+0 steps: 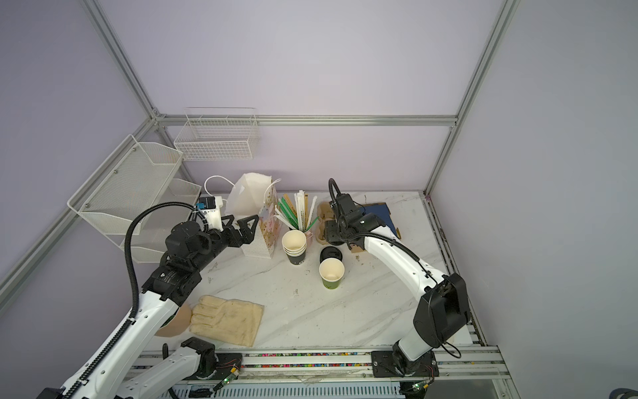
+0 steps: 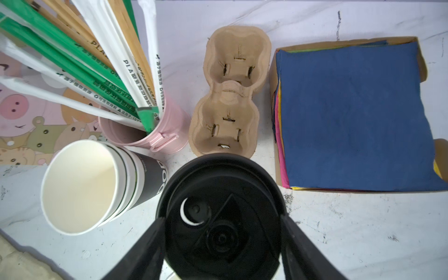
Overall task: Pack a coffee takeout order
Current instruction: Pick up the lid from the lid, then close the lid on the coffee cup.
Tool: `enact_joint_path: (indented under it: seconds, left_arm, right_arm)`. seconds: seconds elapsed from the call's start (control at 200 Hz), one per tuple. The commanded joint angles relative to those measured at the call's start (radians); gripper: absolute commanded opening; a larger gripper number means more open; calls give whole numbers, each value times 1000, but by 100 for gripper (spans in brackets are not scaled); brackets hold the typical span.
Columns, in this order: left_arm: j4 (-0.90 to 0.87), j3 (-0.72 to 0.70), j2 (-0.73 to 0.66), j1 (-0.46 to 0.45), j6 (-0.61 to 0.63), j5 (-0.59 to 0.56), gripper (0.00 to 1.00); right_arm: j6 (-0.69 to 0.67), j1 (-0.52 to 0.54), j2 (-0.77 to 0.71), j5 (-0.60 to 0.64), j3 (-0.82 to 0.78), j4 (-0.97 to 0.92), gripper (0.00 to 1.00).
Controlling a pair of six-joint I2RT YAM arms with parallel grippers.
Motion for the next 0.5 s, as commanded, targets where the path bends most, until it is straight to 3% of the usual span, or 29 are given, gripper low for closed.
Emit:
enact_joint_path:
  seconds: [0.0,0.495]
  left_arm:
    - [36,-31,1,8,-13,22,100]
    - [36,-32,1,9,-13,23,100]
  right_arm:
    - [-2,33,-39,-5,-13,-97,60]
    - [25,108,-86,-27,-148,-153,60]
